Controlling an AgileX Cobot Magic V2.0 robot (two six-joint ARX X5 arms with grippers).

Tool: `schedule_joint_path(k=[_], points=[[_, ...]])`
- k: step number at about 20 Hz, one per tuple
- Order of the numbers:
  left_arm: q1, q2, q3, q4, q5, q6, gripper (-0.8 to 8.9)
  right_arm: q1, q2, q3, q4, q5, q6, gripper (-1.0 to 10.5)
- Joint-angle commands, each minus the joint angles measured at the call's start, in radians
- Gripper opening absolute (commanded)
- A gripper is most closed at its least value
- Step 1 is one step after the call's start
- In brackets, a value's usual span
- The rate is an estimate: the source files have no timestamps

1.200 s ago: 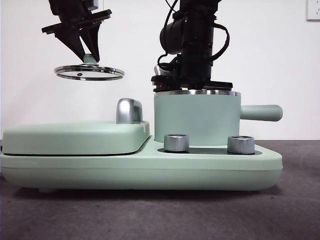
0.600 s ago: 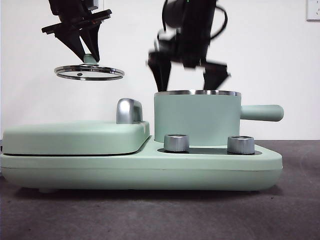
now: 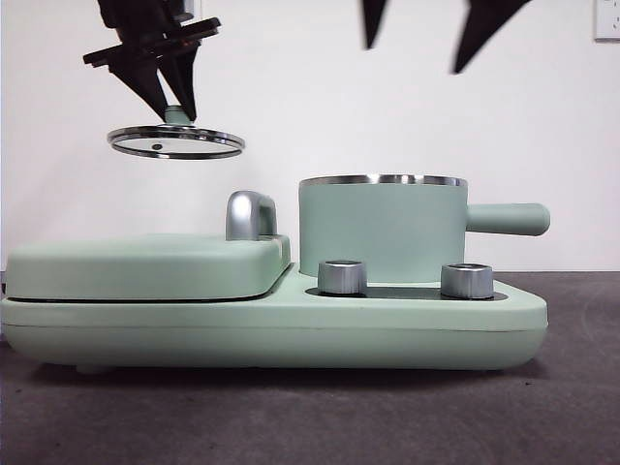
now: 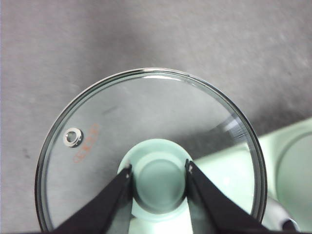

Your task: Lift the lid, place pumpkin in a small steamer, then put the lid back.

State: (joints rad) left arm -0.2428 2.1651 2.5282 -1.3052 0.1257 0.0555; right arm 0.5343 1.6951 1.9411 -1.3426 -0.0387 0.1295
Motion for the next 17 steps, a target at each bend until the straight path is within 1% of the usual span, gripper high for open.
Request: schedule_joint_path(k=[1, 5, 9, 12, 17], points=[[-0.037, 0.014, 0.041, 0.013, 0.002, -0.015, 0.07, 0.007, -0.119, -0.148, -0.081, 0.041, -0.008, 5.4], [-0.118, 0.014, 0.008, -0.018, 0.002, -0.019, 0.07, 0.007, -0.359, -0.428, -0.081, 0.072, -0.008, 5.4], [-0.183, 0.014, -0.052, -0.04, 0.002, -0.015, 0.07, 0.006, -0.587, -0.643, -0.081, 0.092, -0.007, 5.4], [-0.219, 0.014, -0.062, -0.037, 0.002, -0.016, 0.07, 0.006, -0.753, -0.755, -0.081, 0.092, 0.002, 5.4], [-0.277, 0.014, -0.062, -0.029, 0.002, -0.015, 0.07, 0.006, -1.021, -0.875, -0.081, 0.092, 0.051, 5.4]])
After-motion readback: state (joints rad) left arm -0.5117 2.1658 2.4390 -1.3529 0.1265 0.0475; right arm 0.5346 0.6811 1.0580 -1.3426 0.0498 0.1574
